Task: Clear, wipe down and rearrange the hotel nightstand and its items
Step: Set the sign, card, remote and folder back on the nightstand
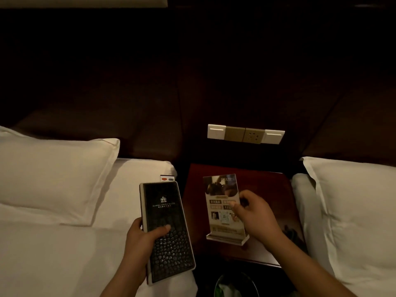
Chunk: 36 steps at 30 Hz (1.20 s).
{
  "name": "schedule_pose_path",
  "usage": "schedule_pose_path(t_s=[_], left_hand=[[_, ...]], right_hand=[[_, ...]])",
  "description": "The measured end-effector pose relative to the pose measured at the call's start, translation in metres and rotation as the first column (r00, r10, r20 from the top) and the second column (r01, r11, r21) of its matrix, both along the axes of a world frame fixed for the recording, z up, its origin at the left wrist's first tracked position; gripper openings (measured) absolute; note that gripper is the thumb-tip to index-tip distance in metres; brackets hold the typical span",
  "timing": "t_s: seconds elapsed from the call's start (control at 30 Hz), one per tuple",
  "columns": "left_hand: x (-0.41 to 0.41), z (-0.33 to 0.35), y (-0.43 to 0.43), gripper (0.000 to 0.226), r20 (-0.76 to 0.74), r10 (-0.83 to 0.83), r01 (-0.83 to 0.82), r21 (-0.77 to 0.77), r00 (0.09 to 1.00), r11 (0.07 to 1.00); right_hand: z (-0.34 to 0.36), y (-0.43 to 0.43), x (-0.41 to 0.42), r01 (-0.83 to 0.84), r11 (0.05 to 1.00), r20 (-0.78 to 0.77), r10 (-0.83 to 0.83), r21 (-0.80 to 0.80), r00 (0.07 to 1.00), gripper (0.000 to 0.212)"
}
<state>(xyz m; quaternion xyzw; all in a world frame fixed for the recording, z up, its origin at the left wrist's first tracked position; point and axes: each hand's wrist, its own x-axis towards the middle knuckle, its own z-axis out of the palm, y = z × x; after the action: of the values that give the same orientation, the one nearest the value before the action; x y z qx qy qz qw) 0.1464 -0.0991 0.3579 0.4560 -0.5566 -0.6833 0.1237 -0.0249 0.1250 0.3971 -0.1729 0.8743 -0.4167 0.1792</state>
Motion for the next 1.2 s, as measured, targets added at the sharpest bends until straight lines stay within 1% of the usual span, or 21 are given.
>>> schedule_pose_path(t_s=[0.23,0.4,0.43,0.5,0.73,0.83,1.0,1.1,1.2], left_hand=[[-0.086,-0.053,-0.046,0.050,0.066,-0.098,0.093,0.074,0.993,0.993],[-0.151,-0.094,-0.082,0.048,0.068,-0.148,0.140,0.102,0.987,0.985],[-0.164,-0.103,-0.088,0.049,0.061,-0.150,0.143,0.109,0.987,0.984],[-0.190,-0.123,-0.098,0.050,0.048,-0.159,0.151,0.134,0.986,0.979],[-0.266,-0.189,-0.113,0.061,0.028,-0.177,0.171,0.153,0.984,0.973],[-0.287,-0.211,-0.113,0.066,-0.021,-0.185,0.186,0.148,0.982,0.971],[-0.308,-0.236,-0.113,0.063,-0.128,-0.140,0.163,0.194,0.982,0.967],[-0.310,-0.248,-0.112,0.067,-0.173,-0.163,0.196,0.197,0.971,0.961],[-0.309,-0.253,-0.108,0.065,-0.189,-0.191,0.223,0.169,0.963,0.960]], right_hand=[[-0.042,-0.032,-0.059,0.125,0.990,0.074,-0.129,0.062,0.989,0.010],[-0.079,-0.056,-0.114,0.195,0.976,0.062,-0.201,0.095,0.978,0.018],[-0.086,-0.059,-0.125,0.216,0.973,0.060,-0.221,0.085,0.973,0.017],[-0.103,-0.064,-0.148,0.255,0.965,0.083,-0.259,0.056,0.962,0.004],[-0.178,-0.076,-0.222,0.303,0.952,0.107,-0.298,-0.035,0.949,0.020],[-0.209,-0.075,-0.241,0.335,0.938,0.097,-0.326,-0.090,0.940,0.020],[-0.250,-0.068,-0.258,0.308,0.940,0.075,-0.300,-0.149,0.951,0.019],[-0.267,-0.062,-0.262,0.322,0.924,0.122,-0.303,-0.204,0.945,0.023],[-0.280,-0.055,-0.264,0.357,0.906,0.171,-0.323,-0.229,0.931,0.026]])
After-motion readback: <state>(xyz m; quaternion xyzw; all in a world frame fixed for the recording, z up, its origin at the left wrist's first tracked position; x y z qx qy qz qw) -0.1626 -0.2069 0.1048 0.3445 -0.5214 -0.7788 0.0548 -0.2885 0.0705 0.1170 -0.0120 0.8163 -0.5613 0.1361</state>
